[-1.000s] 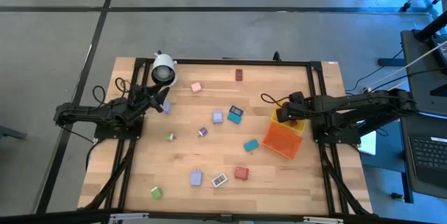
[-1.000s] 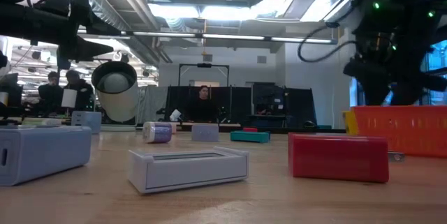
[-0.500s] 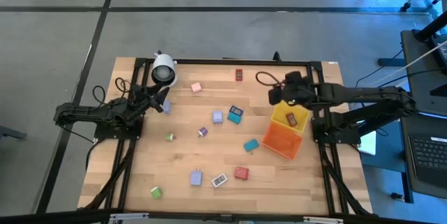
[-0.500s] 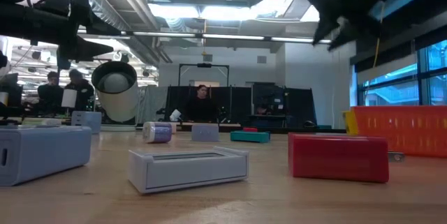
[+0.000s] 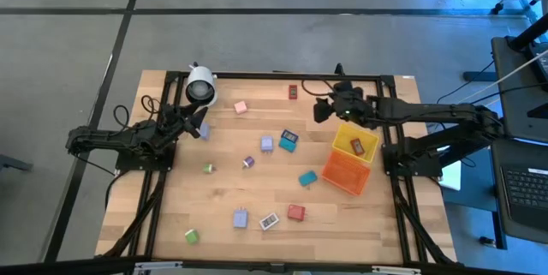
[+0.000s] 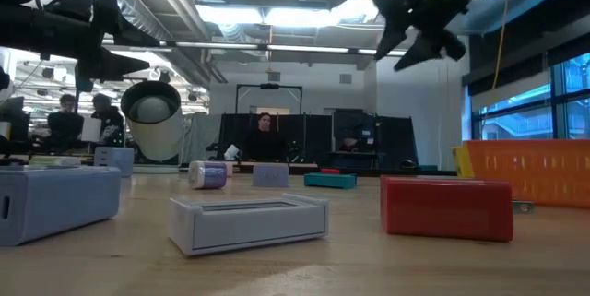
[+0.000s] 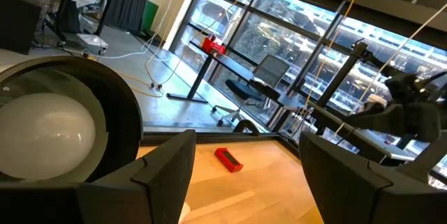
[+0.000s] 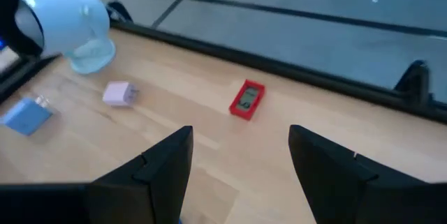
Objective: Pick & Place Office items
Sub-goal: Put the red digital timer into the yellow basket
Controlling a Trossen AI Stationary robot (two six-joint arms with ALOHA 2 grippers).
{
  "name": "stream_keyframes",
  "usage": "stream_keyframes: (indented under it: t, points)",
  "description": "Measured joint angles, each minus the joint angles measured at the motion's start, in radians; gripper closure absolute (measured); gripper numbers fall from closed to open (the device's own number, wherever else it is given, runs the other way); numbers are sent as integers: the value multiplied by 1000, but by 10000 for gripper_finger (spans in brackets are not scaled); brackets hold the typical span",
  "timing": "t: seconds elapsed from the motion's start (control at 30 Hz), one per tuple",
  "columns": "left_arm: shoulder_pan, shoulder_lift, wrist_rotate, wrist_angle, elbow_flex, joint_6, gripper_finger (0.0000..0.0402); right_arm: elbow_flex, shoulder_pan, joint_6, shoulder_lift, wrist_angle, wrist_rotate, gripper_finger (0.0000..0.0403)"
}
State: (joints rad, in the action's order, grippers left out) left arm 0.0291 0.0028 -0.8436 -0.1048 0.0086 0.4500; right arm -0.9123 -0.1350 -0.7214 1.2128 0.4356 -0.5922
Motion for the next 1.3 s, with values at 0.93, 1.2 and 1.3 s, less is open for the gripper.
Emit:
stream_keyframes:
  t: [0.93,1.2,1.3]
  points:
    - [0,0,0,0,0,0,150,-104,-314,-26,617,-462,364,165]
    - [0,0,0,0,0,0,150,-264,-348,75,739,-375,372,165]
    - [0,0,0,0,0,0,150,-335,-354,133,776,-281,324,165]
